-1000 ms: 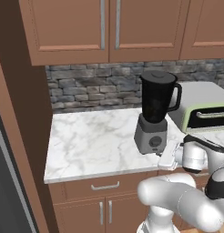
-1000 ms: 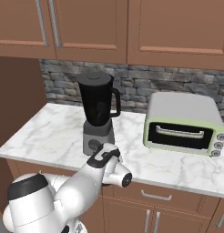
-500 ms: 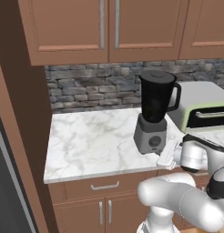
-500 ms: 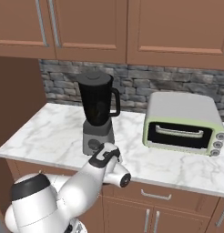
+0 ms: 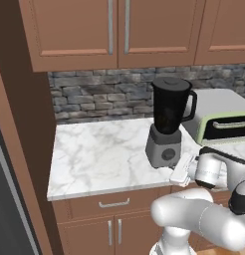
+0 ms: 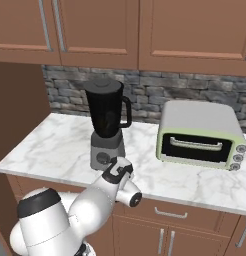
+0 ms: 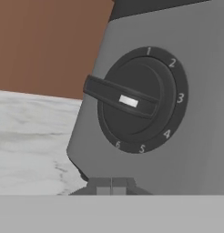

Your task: Grab the garlic and lemon from the fridge, place them in the blender, close the lid, and turn on the blender to create a marinade.

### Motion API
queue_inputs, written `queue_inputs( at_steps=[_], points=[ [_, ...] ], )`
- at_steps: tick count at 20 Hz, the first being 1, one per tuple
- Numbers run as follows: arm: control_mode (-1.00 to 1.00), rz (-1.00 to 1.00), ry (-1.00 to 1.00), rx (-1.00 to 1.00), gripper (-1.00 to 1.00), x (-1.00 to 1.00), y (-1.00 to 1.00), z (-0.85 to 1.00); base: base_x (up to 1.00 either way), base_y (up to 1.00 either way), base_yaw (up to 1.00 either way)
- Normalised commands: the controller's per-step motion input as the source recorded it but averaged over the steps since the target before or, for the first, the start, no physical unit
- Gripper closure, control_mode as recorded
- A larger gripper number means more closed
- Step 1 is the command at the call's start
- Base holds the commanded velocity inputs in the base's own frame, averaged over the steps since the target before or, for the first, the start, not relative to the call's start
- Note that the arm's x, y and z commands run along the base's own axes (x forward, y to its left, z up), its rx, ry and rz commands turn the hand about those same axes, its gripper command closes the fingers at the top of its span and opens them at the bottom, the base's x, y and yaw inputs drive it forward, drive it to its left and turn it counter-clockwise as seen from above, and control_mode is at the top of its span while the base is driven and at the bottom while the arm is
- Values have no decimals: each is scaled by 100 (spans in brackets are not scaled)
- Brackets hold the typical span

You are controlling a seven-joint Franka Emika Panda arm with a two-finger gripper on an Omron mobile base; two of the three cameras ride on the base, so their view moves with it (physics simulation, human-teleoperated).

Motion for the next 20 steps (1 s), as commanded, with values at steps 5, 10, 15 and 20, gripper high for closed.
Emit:
queue_inputs(
  at_steps=[5, 10, 15, 20],
  points=[
    [-100, 1, 0, 0, 100, 0, 7, 0, 0, 0, 0],
    [-100, 0, 0, 0, 100, 0, 0, 0, 0, 0, 0],
    [-100, 0, 0, 0, 100, -4, 7, 0, 0, 0, 0],
    [-100, 0, -3, 0, 100, -10, 1, 1, 0, 0, 0]
  ],
)
